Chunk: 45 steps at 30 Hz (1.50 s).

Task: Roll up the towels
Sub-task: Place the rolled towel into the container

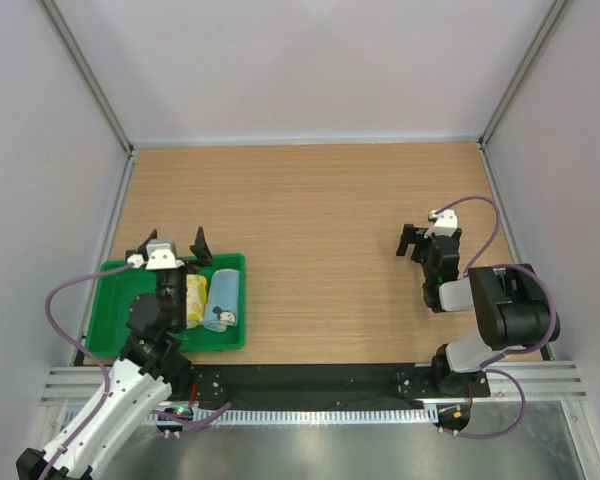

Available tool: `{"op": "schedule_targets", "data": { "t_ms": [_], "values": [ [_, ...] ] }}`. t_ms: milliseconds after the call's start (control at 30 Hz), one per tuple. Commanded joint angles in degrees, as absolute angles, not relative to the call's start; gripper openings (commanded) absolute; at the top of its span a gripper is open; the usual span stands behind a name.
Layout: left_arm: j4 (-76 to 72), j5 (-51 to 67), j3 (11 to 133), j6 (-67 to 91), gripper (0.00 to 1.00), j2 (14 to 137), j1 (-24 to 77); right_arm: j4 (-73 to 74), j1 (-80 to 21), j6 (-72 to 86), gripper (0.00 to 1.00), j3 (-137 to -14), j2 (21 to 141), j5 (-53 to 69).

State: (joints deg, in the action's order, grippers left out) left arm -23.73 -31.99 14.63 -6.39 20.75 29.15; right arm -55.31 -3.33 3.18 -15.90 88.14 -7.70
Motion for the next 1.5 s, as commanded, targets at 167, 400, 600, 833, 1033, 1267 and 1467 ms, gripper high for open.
{"op": "schedule_targets", "data": {
  "t_ms": [167, 400, 600, 833, 1033, 1267, 1467],
  "values": [
    [-26.3, -32.1, 14.3, -5.5, 1.00, 18.8, 29.4, -60.2, -3.4, 2.2, 1.00, -16.5, 87.8, -7.5],
    [-25.9, -31.8, 14.4, -5.5, 1.00, 18.3, 29.9, -60.2, -3.5, 2.2, 1.00, -16.5, 87.9, -7.6],
    [-25.8, -31.7, 14.4, -5.4, 1.00, 17.9, 30.3, -60.2, -3.5, 2.1, 1.00, -16.5, 87.9, -7.6],
    [-25.6, -30.9, 14.4, -5.1, 1.00, 17.7, 31.1, -60.1, -3.5, 2.1, 1.00, -16.5, 87.9, -7.6],
    [-24.5, -20.7, 14.2, -1.8, 1.00, 18.8, 33.4, -60.2, -3.6, 2.2, 1.00, -16.6, 87.9, -7.6],
    [-23.1, -3.8, 15.6, 3.4, 1.00, 23.9, 39.9, -60.1, -3.5, 2.2, 1.00, -16.6, 87.9, -7.5],
    [-23.5, 7.2, 14.1, 4.0, 1.00, 23.2, 44.9, -60.2, -3.5, 2.2, 1.00, -16.5, 87.9, -7.5]
  ]
}}
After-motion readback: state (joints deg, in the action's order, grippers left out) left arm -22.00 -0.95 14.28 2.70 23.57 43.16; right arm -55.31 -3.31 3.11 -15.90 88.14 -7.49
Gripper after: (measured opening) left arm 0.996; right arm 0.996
